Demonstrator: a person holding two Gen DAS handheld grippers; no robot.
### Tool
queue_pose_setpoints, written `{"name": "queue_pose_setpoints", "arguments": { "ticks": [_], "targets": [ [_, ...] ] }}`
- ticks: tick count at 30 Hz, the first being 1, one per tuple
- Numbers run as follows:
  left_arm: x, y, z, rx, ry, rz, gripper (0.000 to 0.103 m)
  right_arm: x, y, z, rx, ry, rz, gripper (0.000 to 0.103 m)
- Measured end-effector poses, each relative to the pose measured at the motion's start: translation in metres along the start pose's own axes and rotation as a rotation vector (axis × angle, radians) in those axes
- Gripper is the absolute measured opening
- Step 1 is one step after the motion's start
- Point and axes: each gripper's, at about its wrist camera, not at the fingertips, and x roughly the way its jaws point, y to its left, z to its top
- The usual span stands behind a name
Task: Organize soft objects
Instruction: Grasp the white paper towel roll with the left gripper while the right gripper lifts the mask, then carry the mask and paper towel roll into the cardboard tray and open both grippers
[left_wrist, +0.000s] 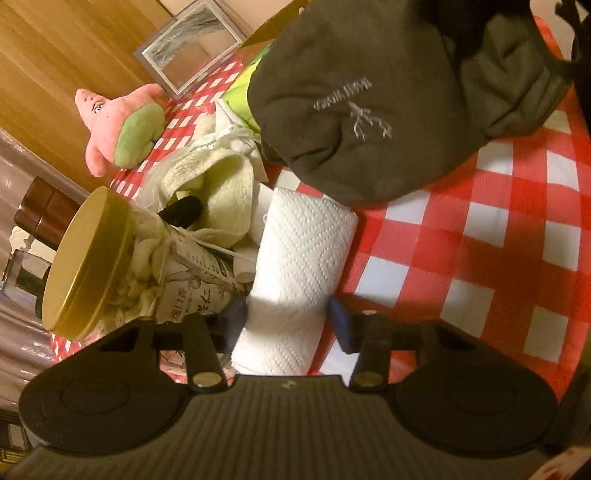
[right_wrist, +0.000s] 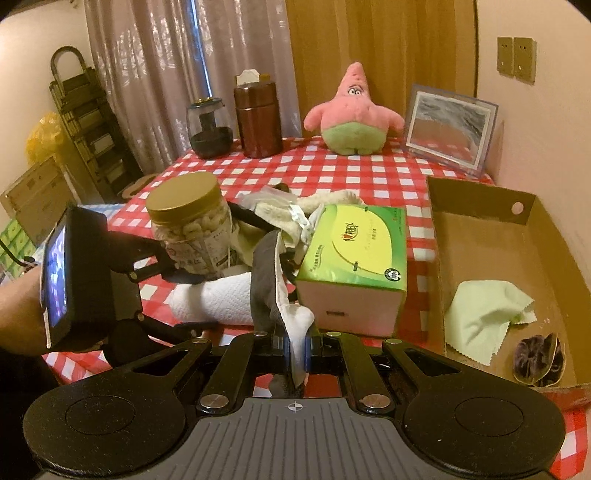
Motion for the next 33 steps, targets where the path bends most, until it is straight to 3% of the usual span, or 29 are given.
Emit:
{"name": "queue_pose_setpoints", "arguments": {
  "ticks": [1,3,5,10,15,19,25,33],
  "targets": [
    [0.001,0.001,0.000,-0.005,0.010,0.000,0.031,-0.002,-0.001,0.000,0.007,-0.005,-0.002,0.007],
    [-0.003,0.005,0.001,-0.050,0.032,-0.010,0.028,-0.005,-0.002,0.002,0.018,-0.014,-0.004,0.007],
    [-0.012,0.014,0.000,-0.157,0.038,-0.063,0.027,-0.011,-0.002,0.004,0.021,-0.029,-0.008,0.007],
    [-0.042,0.045,-0.009,-0.536,0.023,-0.228,0.027,-0.031,-0.003,0.012,0.035,-0.075,-0.005,0.007],
    [-0.075,0.055,-0.009,-0.735,-0.027,-0.283,0.027,-0.057,-0.002,0.023,0.027,-0.136,-0.012,0.007],
    [-0.098,0.053,0.006,-0.788,-0.068,-0.299,0.027,-0.081,-0.005,0.030,0.009,-0.184,-0.042,0.007],
    [-0.115,0.044,0.048,-0.782,-0.136,-0.331,0.027,-0.116,-0.027,0.037,0.003,-0.241,-0.115,0.007],
    [-0.116,0.022,0.123,-0.734,-0.196,-0.393,0.027,-0.136,-0.089,0.044,0.027,-0.221,-0.198,0.008]
  ]
}}
